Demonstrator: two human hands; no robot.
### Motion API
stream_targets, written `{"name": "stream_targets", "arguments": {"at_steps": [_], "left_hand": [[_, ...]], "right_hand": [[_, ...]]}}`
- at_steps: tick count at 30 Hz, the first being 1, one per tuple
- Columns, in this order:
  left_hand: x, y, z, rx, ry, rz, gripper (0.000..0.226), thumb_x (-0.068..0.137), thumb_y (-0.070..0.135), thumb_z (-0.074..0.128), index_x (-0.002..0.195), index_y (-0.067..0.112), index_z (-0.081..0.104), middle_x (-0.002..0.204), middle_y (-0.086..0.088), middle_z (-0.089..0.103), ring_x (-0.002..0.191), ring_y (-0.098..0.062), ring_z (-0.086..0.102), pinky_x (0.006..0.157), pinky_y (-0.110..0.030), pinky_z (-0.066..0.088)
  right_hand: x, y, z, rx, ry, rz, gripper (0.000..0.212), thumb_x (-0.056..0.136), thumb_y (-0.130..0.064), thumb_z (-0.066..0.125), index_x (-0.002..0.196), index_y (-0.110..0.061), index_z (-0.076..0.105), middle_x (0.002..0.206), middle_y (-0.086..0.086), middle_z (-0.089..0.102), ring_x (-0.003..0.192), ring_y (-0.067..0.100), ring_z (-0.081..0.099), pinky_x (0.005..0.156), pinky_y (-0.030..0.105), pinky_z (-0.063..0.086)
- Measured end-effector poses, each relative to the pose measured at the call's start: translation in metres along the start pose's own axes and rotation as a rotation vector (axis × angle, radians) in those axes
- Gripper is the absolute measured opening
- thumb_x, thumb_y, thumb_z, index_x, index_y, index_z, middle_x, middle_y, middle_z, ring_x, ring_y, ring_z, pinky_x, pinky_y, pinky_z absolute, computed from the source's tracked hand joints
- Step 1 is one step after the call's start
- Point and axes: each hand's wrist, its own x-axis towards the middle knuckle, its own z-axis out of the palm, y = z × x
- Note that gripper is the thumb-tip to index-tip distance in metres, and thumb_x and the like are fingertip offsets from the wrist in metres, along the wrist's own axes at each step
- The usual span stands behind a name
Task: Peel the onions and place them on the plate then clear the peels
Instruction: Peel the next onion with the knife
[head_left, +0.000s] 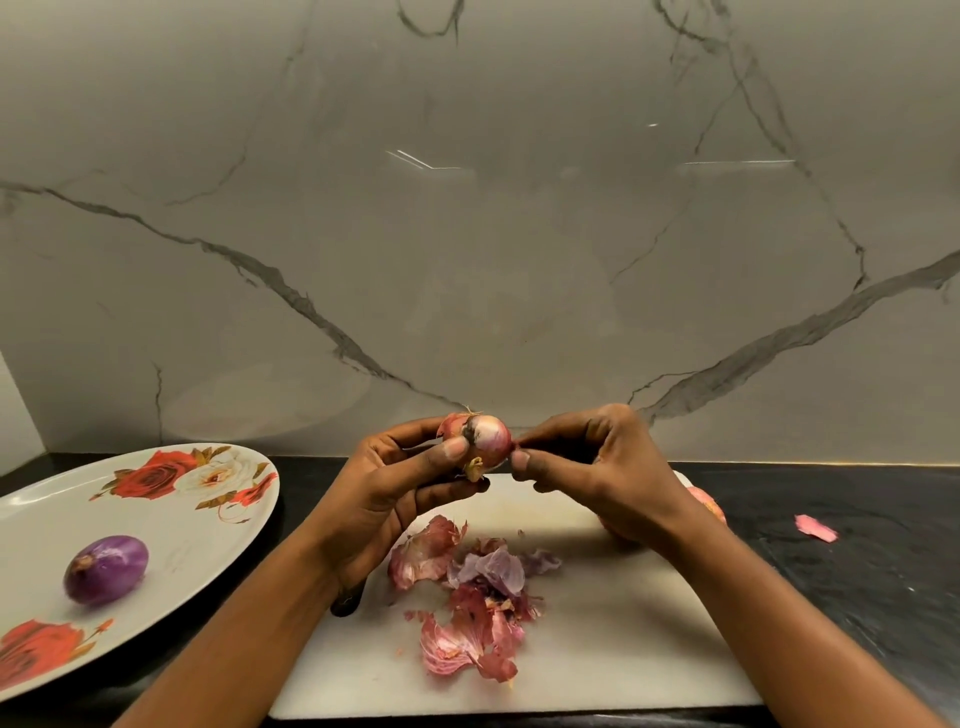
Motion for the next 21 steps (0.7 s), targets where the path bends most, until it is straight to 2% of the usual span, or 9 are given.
{"name": "stream_targets", "arguments": {"at_steps": [3,7,10,13,15,18,21], "left_hand": [[0.0006,-0.0008,-0.0010,0.034,0.034,0.006,0.062,0.068,0.033,0.099,0.119,0.006,0.077,0.120,-0.025,0.075,0.103,-0.036,0.076,0.087,-0.037,0.064],[-0.0001,-0.0027,-0.0005,0.106,0.072,-0.020,0.036,0.080,0.018,0.084,0.114,0.005,0.080,0.112,-0.023,0.077,0.095,-0.034,0.076,0.082,-0.035,0.066],[-0.0013,-0.0034,0.0016,0.231,0.085,-0.025,0.040,0.074,0.029,0.084,0.109,0.011,0.082,0.103,-0.018,0.079,0.084,-0.030,0.074,0.074,-0.030,0.064],[-0.0017,-0.0034,0.0019,0.267,0.099,-0.014,0.039,0.075,0.039,0.090,0.106,0.017,0.083,0.100,-0.016,0.079,0.079,-0.025,0.071,0.069,-0.028,0.061],[-0.0016,-0.0038,0.0020,0.256,0.069,-0.018,0.044,0.077,0.044,0.088,0.112,0.017,0.082,0.104,-0.015,0.079,0.084,-0.026,0.073,0.074,-0.031,0.062],[-0.0016,-0.0035,0.0039,0.214,-0.007,-0.038,0.042,0.085,0.029,0.080,0.124,0.012,0.074,0.116,-0.013,0.078,0.102,-0.034,0.077,0.086,-0.035,0.064],[-0.0027,-0.0021,0.0051,0.142,-0.075,-0.038,0.044,0.088,0.014,0.071,0.132,0.007,0.068,0.124,-0.017,0.076,0.111,-0.041,0.074,0.093,-0.037,0.063]], "right_hand": [[-0.0013,-0.0018,0.0035,-0.064,-0.041,-0.038,0.025,0.089,-0.026,0.085,0.112,-0.017,0.082,0.099,-0.007,0.082,0.091,0.011,0.079,0.080,0.027,0.063],[-0.0010,-0.0008,0.0051,-0.154,-0.038,-0.056,0.050,0.084,-0.039,0.088,0.129,-0.025,0.073,0.117,-0.011,0.078,0.100,0.005,0.077,0.085,0.032,0.065],[-0.0030,-0.0013,0.0070,-0.171,-0.101,-0.084,0.065,0.086,-0.034,0.087,0.146,-0.032,0.062,0.131,-0.011,0.072,0.106,0.004,0.075,0.085,0.029,0.065],[-0.0035,-0.0026,0.0108,-0.111,-0.133,-0.082,0.056,0.089,-0.027,0.085,0.142,-0.026,0.066,0.123,-0.009,0.076,0.104,0.008,0.076,0.087,0.033,0.065],[-0.0026,-0.0033,0.0097,-0.083,-0.096,-0.071,0.053,0.089,-0.026,0.084,0.139,-0.021,0.068,0.119,-0.008,0.078,0.100,0.008,0.078,0.087,0.034,0.065],[-0.0023,-0.0044,0.0087,-0.083,-0.030,-0.095,0.049,0.087,-0.028,0.086,0.133,-0.017,0.071,0.116,-0.008,0.078,0.096,0.010,0.079,0.084,0.033,0.066],[-0.0022,-0.0026,0.0101,-0.092,-0.018,-0.097,0.046,0.086,-0.027,0.087,0.129,-0.016,0.071,0.114,-0.008,0.078,0.093,0.009,0.079,0.081,0.032,0.066]]}}
